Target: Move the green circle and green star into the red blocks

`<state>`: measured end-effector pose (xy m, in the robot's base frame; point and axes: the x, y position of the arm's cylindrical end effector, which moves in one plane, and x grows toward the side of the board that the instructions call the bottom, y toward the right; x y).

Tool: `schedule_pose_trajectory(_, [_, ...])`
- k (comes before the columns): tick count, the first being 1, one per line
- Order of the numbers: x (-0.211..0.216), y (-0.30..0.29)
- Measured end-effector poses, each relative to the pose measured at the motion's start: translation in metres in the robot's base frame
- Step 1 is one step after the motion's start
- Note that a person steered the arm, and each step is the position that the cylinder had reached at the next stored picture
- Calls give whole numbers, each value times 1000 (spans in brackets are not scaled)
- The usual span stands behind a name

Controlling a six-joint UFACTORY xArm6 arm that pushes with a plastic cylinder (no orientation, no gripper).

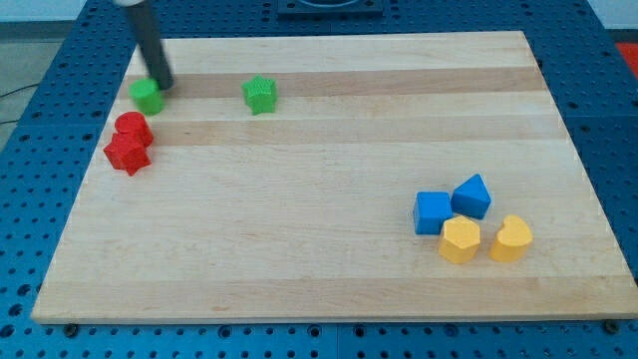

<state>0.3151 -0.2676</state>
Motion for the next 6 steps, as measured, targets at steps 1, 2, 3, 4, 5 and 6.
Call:
schedule_pose_trajectory(1, [5,20])
schedule_pose_trajectory(2, [-34,46])
schedule_pose_trajectory(3, [-61,-31])
schedule_pose_trajectory(4, [-40,-37])
schedule_pose_trajectory(5, [18,-37])
schedule_pose_trajectory(6, [39,-37])
